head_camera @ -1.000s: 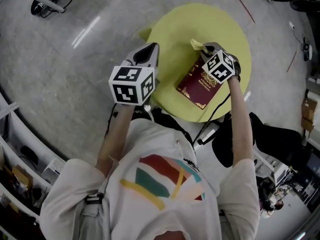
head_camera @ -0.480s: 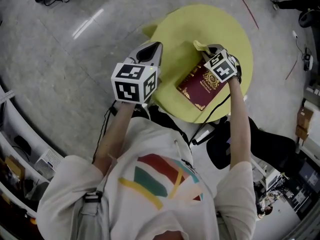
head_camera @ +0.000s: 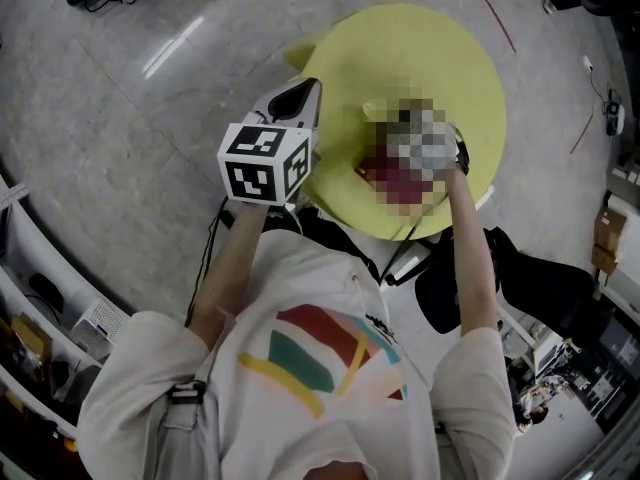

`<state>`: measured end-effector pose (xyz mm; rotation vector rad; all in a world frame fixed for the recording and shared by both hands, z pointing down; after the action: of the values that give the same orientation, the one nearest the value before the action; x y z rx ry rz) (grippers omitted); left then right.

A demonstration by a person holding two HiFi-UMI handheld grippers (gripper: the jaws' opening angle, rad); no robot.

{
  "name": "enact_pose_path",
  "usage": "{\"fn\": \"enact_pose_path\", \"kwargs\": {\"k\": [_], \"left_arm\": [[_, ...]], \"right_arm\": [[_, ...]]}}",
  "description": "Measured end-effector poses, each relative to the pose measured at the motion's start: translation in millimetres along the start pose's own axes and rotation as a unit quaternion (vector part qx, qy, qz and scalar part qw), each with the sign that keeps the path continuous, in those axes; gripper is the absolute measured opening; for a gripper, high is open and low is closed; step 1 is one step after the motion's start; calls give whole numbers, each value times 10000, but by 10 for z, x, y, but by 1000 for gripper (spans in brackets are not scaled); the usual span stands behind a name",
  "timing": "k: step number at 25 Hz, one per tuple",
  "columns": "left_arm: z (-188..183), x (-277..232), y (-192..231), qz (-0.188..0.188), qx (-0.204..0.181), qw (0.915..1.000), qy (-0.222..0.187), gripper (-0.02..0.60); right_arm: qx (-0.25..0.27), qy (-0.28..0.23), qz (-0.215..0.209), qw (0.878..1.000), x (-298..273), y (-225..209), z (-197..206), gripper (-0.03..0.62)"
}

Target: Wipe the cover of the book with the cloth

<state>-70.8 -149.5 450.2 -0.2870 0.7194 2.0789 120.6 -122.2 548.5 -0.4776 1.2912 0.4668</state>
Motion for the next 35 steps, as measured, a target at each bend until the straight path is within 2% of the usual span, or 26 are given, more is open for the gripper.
{"fn": "enact_pose_path", "kwargs": {"k": [11, 18, 29, 35], "left_arm": [[-22, 45, -31, 32, 20, 9999, -97, 15], [-6, 20, -69, 52, 19, 9999, -143, 15], [-20, 33, -203, 67, -82, 9998, -195, 14], [-203, 78, -357, 89, -431, 9982, -408, 15]], "right_arm": [[-115, 68, -707, 9974, -42, 878, 21, 29], [444, 57, -955, 9944, -102, 1346, 11, 29], [505, -93, -934, 9943, -93, 1455, 5, 29], [57, -735, -454, 9962, 166, 1122, -144, 29]]}}
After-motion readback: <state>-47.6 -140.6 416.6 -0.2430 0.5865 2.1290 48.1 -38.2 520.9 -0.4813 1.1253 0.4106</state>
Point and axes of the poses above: the fingertips, and each gripper's own axes: x backward along the fingers, y to its left, z out of its underside, the point moved 4 cm from there along x, backward along the fingers, and after that the axes turned 10 degrees about -x, right-handed, at the moved point
